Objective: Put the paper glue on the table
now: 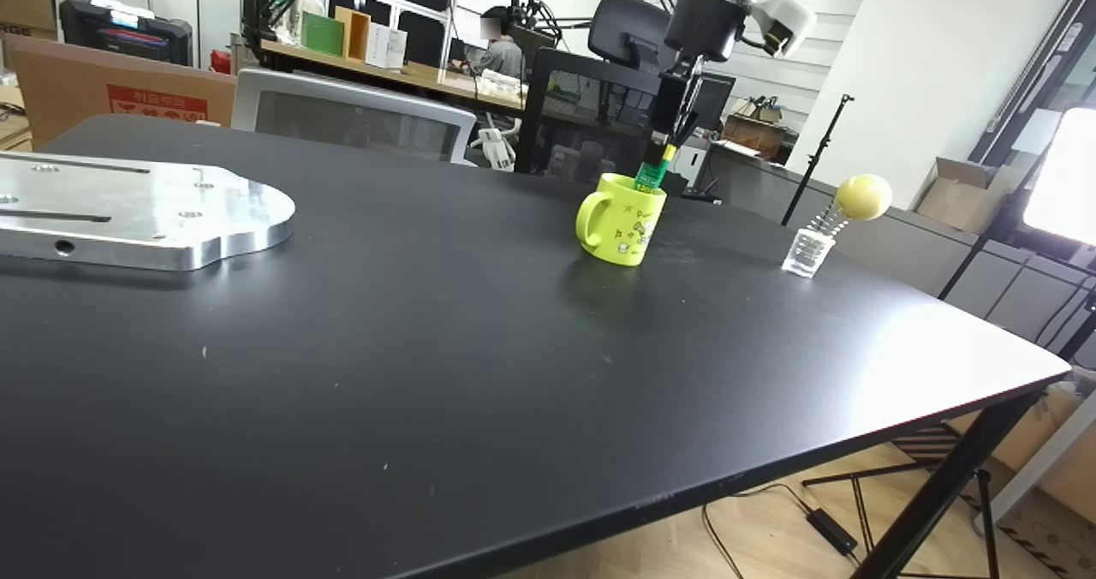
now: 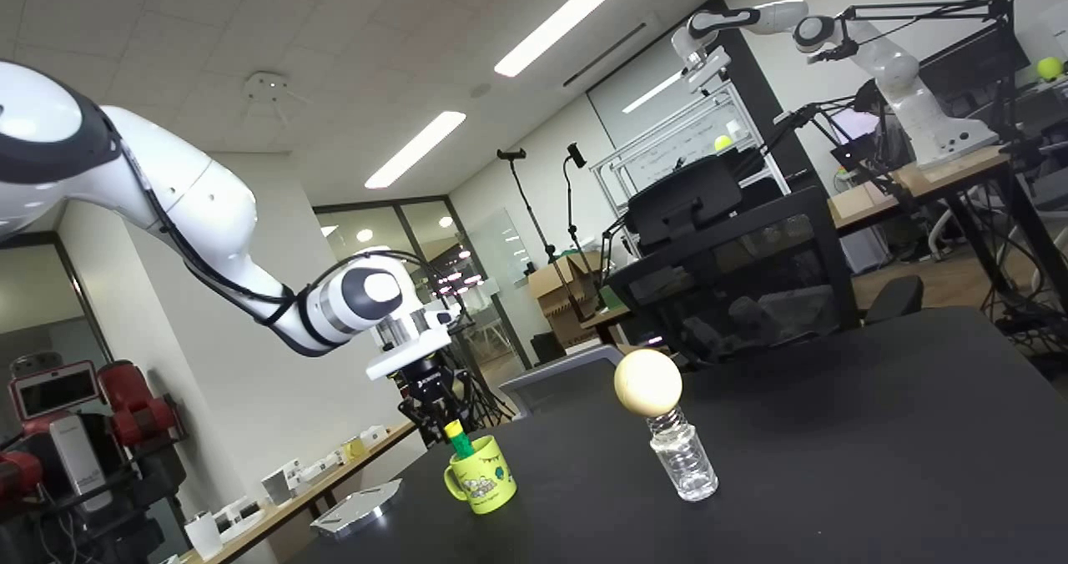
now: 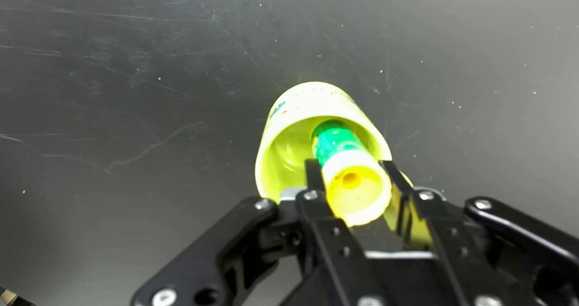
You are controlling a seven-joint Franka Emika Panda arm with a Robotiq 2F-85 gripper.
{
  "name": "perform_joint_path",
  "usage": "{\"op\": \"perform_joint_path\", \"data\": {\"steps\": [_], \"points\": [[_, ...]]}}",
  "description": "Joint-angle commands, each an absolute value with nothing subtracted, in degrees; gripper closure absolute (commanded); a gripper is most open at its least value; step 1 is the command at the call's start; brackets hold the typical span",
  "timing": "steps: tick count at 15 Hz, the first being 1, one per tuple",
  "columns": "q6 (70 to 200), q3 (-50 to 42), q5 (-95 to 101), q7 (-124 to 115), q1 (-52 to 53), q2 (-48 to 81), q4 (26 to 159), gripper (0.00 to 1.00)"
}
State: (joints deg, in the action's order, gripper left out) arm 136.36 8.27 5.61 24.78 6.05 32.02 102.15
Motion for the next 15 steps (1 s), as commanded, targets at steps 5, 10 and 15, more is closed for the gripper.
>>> {"op": "perform_joint_path", "data": {"steps": [5, 10, 15], "points": [[131.87, 9.18, 6.94, 23.71, 6.58, 21.61, 107.64, 0.91], [130.05, 10.04, 8.54, 23.46, 8.42, 18.51, 109.42, 0.91], [130.48, 10.65, 7.95, 24.72, 8.58, 19.77, 108.59, 0.66]]}}
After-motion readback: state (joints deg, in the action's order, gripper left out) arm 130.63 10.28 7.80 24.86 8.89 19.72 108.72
